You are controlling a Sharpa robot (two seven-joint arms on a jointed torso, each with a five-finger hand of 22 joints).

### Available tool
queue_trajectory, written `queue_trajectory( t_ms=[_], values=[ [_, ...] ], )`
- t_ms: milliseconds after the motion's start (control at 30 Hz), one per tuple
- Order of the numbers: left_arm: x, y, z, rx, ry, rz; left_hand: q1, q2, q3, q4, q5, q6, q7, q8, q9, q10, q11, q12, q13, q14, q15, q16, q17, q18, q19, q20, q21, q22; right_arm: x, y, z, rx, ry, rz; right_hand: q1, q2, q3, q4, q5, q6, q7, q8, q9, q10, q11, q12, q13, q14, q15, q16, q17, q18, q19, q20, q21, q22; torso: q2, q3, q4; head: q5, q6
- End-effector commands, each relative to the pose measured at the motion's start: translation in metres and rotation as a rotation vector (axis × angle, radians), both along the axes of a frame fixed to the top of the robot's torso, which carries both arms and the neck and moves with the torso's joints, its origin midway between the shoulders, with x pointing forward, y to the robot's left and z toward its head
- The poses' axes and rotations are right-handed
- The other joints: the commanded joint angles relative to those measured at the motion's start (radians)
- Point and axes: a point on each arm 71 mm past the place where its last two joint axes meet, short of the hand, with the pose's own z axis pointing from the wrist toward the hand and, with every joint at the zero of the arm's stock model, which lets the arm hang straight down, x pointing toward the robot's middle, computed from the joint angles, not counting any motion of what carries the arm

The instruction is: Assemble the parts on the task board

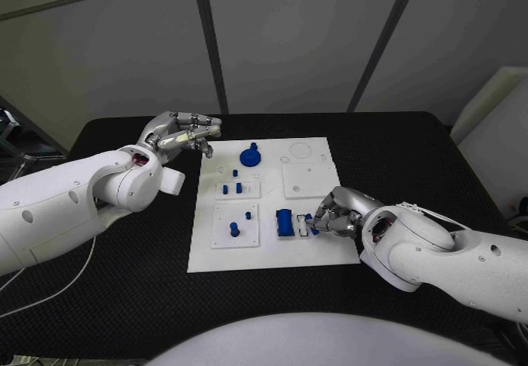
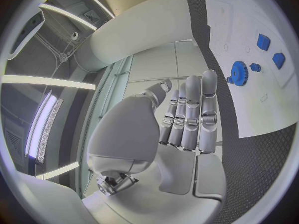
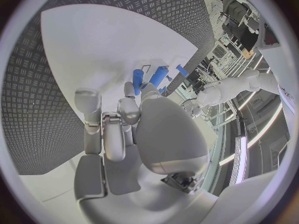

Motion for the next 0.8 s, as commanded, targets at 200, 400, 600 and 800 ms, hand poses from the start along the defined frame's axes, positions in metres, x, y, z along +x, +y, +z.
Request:
queue_trajectory(
  t_ms=[200, 400, 600, 800],
  values=[
    [0.0, -0.0015, 0.0011, -0.006, -0.001, -0.008, -0.003, 0.009, 0.001, 0.003, 0.007, -0.006, 0.001, 0.004, 0.001, -0.008, 0.002, 0.007, 0.001, -0.008, 0.001, 0.006, -0.001, -0.011, 0.004, 0.002, -0.005, -0.001, 0.0024, 0.0084, -0.0059, 0.016, 0.058, 0.028, -0.022, -0.005, 0.016, -0.001, 0.004, 0.013, -0.011, 0.004, 0.035, 0.023, -0.018, 0.002, 0.012, 0.094, -0.004, 0.002, 0.22, -0.014, 0.002, 0.002, 0.0, -0.001, 0.001, 0.0001, -0.0009, 0.005, -0.004],
    [-0.0001, -0.0011, 0.001, -0.005, 0.0, -0.008, -0.003, 0.009, 0.001, 0.003, 0.007, -0.006, 0.001, 0.004, 0.001, -0.008, 0.002, 0.007, 0.001, -0.008, 0.001, 0.006, -0.001, -0.011, 0.004, 0.002, -0.005, -0.001, 0.0039, 0.0112, -0.006, 0.019, 0.046, 0.032, -0.038, -0.009, 0.022, -0.001, 0.003, 0.012, -0.01, 0.005, 0.038, 0.023, -0.017, 0.001, 0.012, 0.094, -0.004, 0.002, 0.219, -0.013, 0.001, 0.002, -0.001, -0.003, -0.001, 0.0002, -0.0021, 0.007, -0.004],
    [0.0, -0.0013, 0.001, -0.005, 0.0, -0.009, -0.003, 0.009, 0.001, 0.003, 0.007, -0.006, 0.001, 0.004, 0.001, -0.008, 0.002, 0.007, 0.001, -0.008, 0.001, 0.006, -0.001, -0.011, 0.004, 0.002, -0.005, -0.001, 0.0046, 0.0134, -0.0058, 0.024, 0.037, 0.035, -0.054, -0.011, 0.026, -0.001, 0.005, 0.012, -0.01, 0.006, 0.04, 0.024, -0.017, 0.004, 0.015, 0.094, -0.003, 0.002, 0.221, -0.013, 0.001, 0.003, -0.001, -0.002, 0.0, 0.0008, -0.0016, 0.007, -0.004],
    [0.0001, -0.001, 0.0009, -0.005, 0.001, -0.009, -0.003, 0.009, 0.001, 0.003, 0.007, -0.007, 0.001, 0.005, 0.001, -0.01, 0.002, 0.009, 0.001, -0.009, 0.001, 0.006, -0.002, -0.011, 0.005, 0.002, -0.005, -0.002, 0.0056, 0.0136, -0.0066, 0.023, 0.037, 0.036, -0.12, -0.019, 0.018, -0.001, 0.05, 0.012, -0.008, 0.009, 0.047, 0.026, -0.015, 0.008, 0.02, 0.095, -0.001, 0.003, 0.222, -0.014, 0.001, 0.005, 0.0, 0.001, 0.0, 0.0005, -0.0024, 0.008, -0.004]
  ],
)
